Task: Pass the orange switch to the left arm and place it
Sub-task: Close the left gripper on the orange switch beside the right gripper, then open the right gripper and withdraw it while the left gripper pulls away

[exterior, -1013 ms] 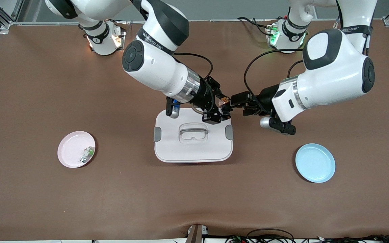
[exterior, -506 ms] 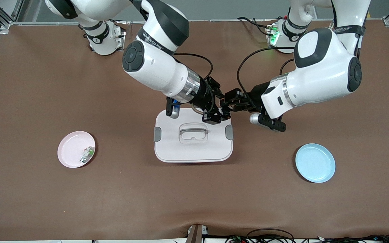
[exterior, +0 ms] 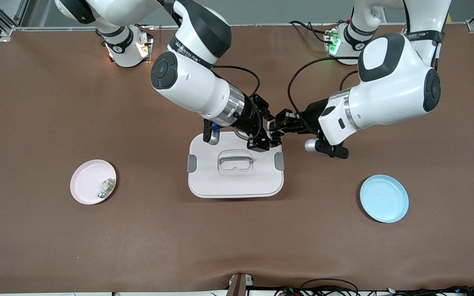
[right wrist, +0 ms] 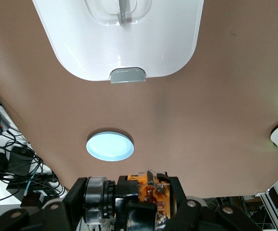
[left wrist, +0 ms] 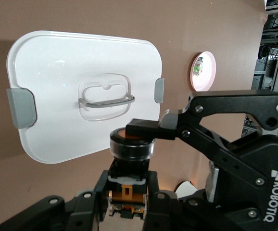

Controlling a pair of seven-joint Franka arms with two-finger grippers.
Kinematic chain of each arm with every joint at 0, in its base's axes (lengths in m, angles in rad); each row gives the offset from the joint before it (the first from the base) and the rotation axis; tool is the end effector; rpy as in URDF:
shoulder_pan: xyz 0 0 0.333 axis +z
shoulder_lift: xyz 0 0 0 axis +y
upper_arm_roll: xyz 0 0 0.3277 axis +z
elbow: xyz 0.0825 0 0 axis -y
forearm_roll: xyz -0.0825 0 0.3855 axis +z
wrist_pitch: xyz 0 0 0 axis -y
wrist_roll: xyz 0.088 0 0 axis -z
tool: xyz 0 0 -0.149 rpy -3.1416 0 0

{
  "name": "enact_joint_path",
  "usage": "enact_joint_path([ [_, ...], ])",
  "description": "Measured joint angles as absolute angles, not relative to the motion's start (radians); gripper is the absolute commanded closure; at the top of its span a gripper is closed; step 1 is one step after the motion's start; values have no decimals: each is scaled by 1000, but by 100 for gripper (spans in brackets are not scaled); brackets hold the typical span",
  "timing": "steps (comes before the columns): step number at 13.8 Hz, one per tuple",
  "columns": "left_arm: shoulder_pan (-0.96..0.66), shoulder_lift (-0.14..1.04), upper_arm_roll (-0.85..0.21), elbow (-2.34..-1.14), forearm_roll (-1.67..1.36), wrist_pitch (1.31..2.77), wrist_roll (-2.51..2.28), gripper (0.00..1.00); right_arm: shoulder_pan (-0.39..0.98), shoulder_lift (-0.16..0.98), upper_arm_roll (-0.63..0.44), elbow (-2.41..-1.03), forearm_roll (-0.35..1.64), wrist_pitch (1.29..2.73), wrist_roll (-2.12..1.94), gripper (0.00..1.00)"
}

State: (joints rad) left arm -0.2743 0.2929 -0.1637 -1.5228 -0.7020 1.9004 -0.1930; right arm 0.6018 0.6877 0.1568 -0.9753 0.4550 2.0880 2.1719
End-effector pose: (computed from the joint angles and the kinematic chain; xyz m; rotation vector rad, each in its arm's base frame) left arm 0.5850 -0.3405 0.5000 2.4258 -0.0348 -0.1835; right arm 0.5889 0.5488 0.4976 -1.7907 1.8671 0.6452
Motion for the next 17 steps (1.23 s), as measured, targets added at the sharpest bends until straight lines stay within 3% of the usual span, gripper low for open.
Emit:
enact_joint_path([
  [3,-274,293,-163,-1523,-701,1899,-193,100,602,688,157,-975,455,2088,2172,100],
  [4,-274,293,-163,-1523,-699,1898,-193,100,602,689,158,-975,456,2089,2172,27],
  [5,-274,293,-163,-1522,-696,1897,-194,100,602,689,158,-975,456,2090,2172,0],
  [15,-268,293,-159,-1527,-608,1881,-235,100,603,690,149,-965,455,2127,2171,0],
  [17,-266,294,-158,-1529,-563,1881,-235,100,594,690,146,-958,453,2074,2076,0],
])
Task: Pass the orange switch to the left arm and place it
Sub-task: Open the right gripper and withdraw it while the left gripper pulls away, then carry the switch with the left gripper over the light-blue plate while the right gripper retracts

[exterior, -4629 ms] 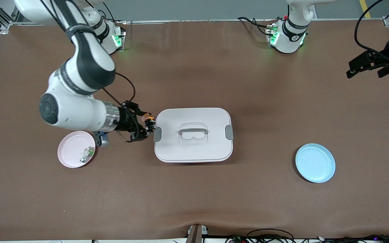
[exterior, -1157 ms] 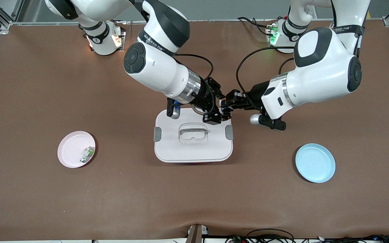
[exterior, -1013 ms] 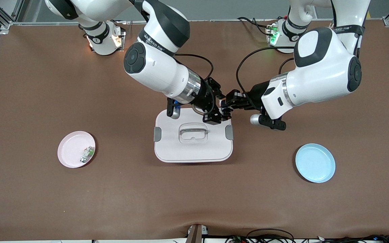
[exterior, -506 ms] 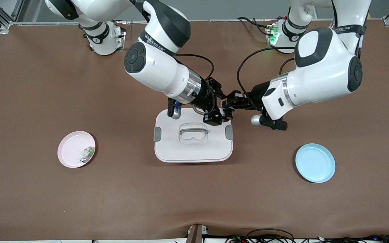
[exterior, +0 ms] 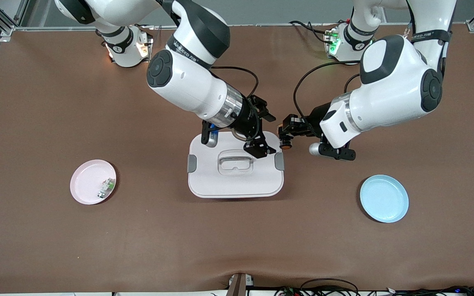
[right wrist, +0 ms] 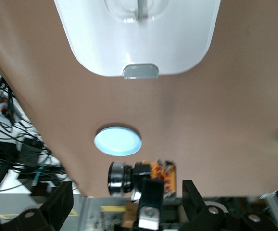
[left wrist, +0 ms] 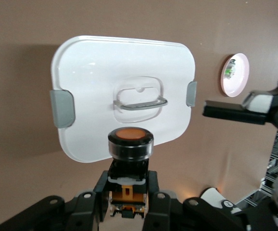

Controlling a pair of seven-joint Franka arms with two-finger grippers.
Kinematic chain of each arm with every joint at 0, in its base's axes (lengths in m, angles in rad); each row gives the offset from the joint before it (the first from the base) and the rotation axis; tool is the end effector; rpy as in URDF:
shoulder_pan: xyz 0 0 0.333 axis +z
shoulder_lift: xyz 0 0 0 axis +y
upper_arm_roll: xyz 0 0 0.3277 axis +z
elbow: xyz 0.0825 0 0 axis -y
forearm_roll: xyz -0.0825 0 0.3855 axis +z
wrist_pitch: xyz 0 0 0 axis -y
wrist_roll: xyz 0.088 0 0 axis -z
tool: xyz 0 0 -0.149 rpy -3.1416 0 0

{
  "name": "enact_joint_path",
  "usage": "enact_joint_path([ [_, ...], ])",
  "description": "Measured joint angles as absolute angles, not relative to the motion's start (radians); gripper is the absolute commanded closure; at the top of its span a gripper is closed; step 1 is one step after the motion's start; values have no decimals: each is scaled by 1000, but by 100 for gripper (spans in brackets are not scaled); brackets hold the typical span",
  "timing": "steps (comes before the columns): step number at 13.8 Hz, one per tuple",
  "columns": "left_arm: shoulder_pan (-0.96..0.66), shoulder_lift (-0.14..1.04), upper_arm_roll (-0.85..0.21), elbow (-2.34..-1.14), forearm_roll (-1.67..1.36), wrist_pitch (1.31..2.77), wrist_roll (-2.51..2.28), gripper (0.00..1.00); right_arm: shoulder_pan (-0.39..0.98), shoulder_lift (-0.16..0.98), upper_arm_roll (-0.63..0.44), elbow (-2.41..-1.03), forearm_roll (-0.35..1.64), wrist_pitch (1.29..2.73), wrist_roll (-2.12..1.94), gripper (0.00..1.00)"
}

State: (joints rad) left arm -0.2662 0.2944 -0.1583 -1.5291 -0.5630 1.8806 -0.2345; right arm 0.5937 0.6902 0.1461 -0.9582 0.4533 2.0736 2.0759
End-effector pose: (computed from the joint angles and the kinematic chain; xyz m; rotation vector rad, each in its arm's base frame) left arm 0.5886 -0.3210 0.4846 2.5626 -0.0277 -0.1786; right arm 0.5968 0.5399 0.5021 -1.8603 1.7766 0.5960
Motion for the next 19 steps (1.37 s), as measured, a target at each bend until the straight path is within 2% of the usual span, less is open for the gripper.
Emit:
enact_joint_path([
  [5,-237,315,-151,-1533,-434,1880,-184,100,502,649,134,-923,446,1760,1529,0],
  [10,-156,345,-148,-1559,-315,1877,28,100,400,550,129,-920,291,1474,947,0],
  [14,-99,365,-146,-1586,-205,1877,185,100,336,505,127,-921,163,1421,767,0],
  [19,-21,384,-144,-1612,-71,1877,374,100,202,463,126,-921,139,1380,693,0],
])
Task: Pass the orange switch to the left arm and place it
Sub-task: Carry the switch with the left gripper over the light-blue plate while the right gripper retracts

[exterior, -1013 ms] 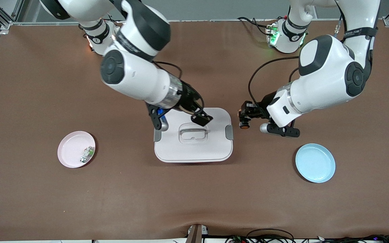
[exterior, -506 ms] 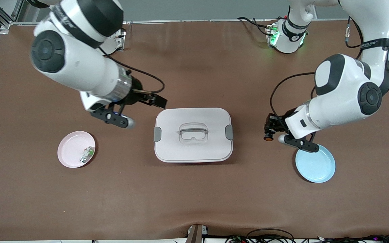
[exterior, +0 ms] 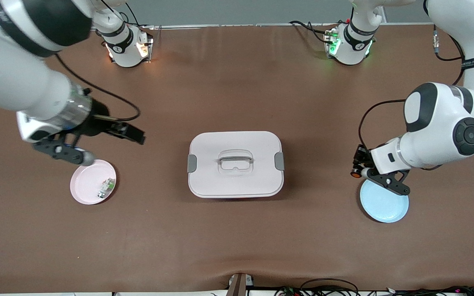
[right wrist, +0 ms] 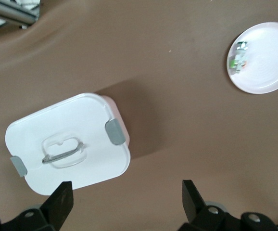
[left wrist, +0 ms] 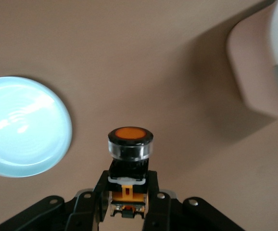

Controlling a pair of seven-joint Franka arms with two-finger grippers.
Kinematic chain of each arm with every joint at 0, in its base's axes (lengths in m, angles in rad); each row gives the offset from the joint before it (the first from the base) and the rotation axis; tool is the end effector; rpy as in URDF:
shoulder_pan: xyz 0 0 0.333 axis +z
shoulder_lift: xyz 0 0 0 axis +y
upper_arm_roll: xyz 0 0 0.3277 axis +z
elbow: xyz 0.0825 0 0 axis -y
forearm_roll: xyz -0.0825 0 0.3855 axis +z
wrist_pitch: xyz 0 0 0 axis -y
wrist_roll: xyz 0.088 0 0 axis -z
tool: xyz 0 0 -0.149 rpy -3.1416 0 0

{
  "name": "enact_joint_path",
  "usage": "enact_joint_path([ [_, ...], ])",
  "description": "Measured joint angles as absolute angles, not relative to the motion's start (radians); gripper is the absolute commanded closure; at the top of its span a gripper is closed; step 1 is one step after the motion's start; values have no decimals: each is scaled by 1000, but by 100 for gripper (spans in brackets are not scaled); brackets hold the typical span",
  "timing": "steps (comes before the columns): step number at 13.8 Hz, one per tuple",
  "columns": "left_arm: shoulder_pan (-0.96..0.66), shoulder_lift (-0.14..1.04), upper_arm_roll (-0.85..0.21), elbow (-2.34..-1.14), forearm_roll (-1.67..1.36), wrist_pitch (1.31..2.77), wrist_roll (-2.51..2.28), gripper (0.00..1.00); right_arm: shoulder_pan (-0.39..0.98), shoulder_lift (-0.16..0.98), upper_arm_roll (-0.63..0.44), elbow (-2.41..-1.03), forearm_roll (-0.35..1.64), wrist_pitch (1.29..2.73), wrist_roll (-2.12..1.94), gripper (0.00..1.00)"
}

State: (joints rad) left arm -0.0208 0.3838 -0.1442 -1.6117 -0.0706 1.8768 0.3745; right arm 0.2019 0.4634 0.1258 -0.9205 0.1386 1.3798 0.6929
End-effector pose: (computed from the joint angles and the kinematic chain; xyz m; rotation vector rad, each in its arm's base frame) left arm 0.6454 -0.1070 0.3669 2.9099 -0.7540 -0.1535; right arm 0.6347 0.2146 0.5971 -2.9243 0.5200 0.1385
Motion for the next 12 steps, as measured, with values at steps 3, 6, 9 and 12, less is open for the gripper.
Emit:
enact_joint_path([
  [3,17,391,-143,-1633,-17,1894,498,100,171,420,127,-920,136,1365,646,0],
  [6,64,392,-143,-1656,-14,1915,651,100,145,396,127,-921,135,1316,571,0],
  [9,112,396,-142,-1695,-11,1994,818,100,126,397,125,-926,70,1314,316,0],
  [12,167,426,-141,-1730,-10,2101,1038,100,47,396,124,-927,41,1308,126,0],
])
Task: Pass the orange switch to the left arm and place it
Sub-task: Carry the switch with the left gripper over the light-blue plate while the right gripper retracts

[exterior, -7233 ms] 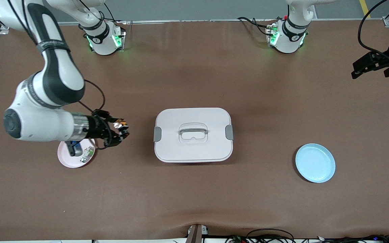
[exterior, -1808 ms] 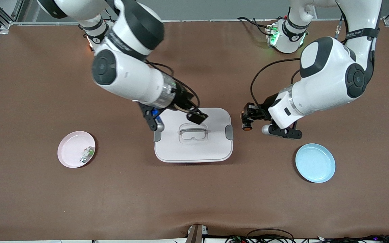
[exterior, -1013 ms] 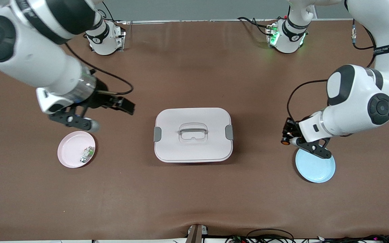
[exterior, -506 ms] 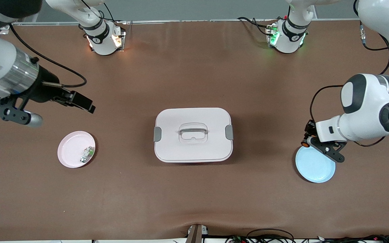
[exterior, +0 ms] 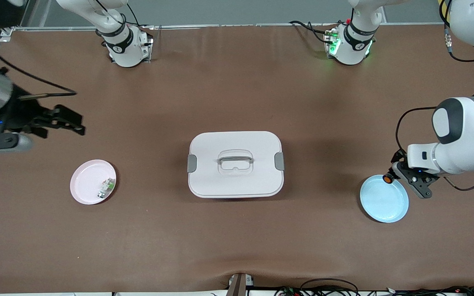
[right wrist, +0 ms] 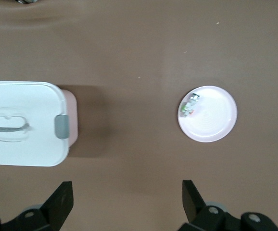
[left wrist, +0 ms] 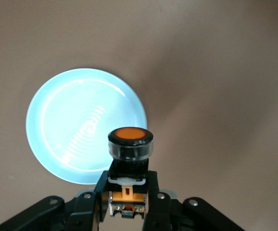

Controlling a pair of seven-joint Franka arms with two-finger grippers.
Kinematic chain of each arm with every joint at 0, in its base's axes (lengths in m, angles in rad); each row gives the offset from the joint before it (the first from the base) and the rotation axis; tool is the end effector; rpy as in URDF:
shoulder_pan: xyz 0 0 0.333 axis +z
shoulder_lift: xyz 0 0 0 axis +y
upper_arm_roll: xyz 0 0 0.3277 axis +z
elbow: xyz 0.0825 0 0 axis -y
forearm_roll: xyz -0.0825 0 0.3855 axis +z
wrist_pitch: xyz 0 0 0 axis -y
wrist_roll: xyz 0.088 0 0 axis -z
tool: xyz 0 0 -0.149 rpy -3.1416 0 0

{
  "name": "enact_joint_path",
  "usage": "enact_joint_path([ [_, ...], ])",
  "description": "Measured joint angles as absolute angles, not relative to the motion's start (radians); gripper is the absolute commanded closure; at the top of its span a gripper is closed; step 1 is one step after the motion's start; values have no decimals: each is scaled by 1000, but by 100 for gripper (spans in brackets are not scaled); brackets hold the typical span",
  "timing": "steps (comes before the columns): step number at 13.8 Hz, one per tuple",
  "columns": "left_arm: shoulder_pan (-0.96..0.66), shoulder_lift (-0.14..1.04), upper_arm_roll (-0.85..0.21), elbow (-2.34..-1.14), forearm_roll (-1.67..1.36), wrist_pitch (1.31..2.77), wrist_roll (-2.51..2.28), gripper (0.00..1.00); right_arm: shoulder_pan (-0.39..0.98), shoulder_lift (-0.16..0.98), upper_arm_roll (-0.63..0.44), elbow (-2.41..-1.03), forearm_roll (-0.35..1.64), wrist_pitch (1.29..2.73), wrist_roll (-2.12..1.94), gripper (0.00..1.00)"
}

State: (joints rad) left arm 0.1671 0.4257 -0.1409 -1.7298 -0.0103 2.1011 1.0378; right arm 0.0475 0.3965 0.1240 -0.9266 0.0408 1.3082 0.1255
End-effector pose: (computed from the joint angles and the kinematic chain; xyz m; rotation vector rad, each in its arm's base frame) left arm 0.6570 0.0227 0.3024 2.6873 -1.4597 -0.0144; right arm 0.6339 0.0961 0.6295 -3.0559 -0.0720 0.0371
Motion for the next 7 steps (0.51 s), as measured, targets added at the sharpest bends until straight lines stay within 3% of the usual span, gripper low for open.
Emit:
enact_joint_path([
  [4,195,494,-141,-1725,49,2223,1259,100,-18,373,125,-925,42,1270,96,0],
  [7,194,543,-142,-1681,96,2238,1406,100,-42,345,125,-937,42,1243,96,0],
])
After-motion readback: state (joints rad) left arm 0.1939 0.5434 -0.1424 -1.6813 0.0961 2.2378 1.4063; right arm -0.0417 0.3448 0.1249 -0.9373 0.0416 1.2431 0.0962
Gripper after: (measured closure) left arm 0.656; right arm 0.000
